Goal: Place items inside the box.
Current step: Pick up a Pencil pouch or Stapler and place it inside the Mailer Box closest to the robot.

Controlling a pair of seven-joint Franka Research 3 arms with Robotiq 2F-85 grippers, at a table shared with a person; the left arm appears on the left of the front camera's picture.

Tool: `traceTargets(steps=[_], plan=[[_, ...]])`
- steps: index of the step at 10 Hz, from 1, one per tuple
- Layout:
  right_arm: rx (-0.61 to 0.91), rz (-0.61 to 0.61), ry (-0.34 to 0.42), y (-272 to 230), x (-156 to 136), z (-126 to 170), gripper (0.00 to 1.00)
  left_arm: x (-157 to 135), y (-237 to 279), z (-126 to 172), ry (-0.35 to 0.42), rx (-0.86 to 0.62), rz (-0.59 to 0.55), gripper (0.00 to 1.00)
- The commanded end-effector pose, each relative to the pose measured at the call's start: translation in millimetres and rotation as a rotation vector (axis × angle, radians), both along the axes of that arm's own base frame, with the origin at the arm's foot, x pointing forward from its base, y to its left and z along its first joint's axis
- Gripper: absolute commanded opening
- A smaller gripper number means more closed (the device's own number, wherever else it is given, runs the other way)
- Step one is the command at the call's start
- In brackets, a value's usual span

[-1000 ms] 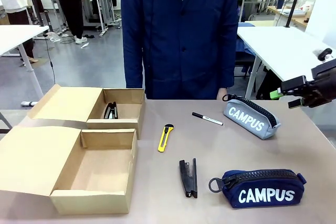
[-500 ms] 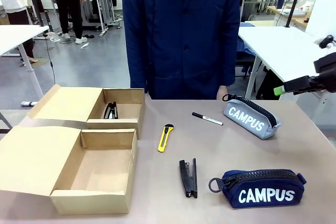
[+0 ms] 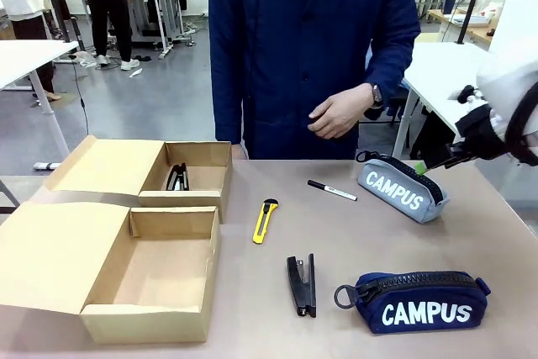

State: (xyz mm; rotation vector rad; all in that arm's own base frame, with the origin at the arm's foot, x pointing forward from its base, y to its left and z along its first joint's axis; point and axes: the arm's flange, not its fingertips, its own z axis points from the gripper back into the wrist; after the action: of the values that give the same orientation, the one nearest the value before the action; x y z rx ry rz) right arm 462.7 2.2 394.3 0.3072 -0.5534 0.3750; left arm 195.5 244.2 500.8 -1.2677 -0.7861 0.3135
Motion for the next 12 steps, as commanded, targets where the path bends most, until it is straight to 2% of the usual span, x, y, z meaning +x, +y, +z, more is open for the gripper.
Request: traceTargets(steps=[1,2,3,4,5,6,7,9,10,11,12], plan=[[-0.007,-0.020,0.041,-0.1,29.5,-2.1,1.00,0.1,-0.3,2.4,-0.032,0.000,0.001,1.00],[0.001,-0.023,0.048,-3.4,37.7,-6.1,1.00,0.1,-0.3,2.4,-0.032,0.000,0.001,1.00],[0.075,-0.052,0.024,-23.0,33.3,-1.4,1.00,0.1,-0.3,2.4,-0.032,0.000,0.001,1.00],[0.127,-0.074,0.009,-48.5,13.6,9.0,1.00,0.1,-0.3,2.4,-0.032,0.000,0.001,1.00],[0.239,-0.143,-0.041,-100.8,-24.3,26.2,1.00,0.1,-0.3,2.4,-0.032,0.000,0.001,1.00],[0.360,-0.263,-0.093,-157.7,-71.0,36.2,1.00,0.1,-0.3,2.4,-0.032,0.000,0.001,1.00],[0.486,-0.236,-0.068,-209.0,-120.3,35.3,1.00,0.1,-0.3,2.4,-0.032,0.000,0.001,1.00],[0.859,-0.154,0.069,-293.6,-179.1,6.8,1.00,0.1,-0.3,2.4,-0.032,0.000,0.001,1.00],[1.098,-0.087,0.089,-326.7,-196.3,-16.7,1.00,0.1,-0.3,2.4,-0.032,0.000,0.001,1.00],[1.360,0.099,0.121,-351.3,-208.3,-45.2,1.00,0.1,-0.3,2.4,-0.032,0.000,0.001,1.00],[1.530,0.104,0.086,-368.9,-210.7,-70.4,1.00,0.1,-0.3,2.4,-0.032,0.000,0.001,1.00]])
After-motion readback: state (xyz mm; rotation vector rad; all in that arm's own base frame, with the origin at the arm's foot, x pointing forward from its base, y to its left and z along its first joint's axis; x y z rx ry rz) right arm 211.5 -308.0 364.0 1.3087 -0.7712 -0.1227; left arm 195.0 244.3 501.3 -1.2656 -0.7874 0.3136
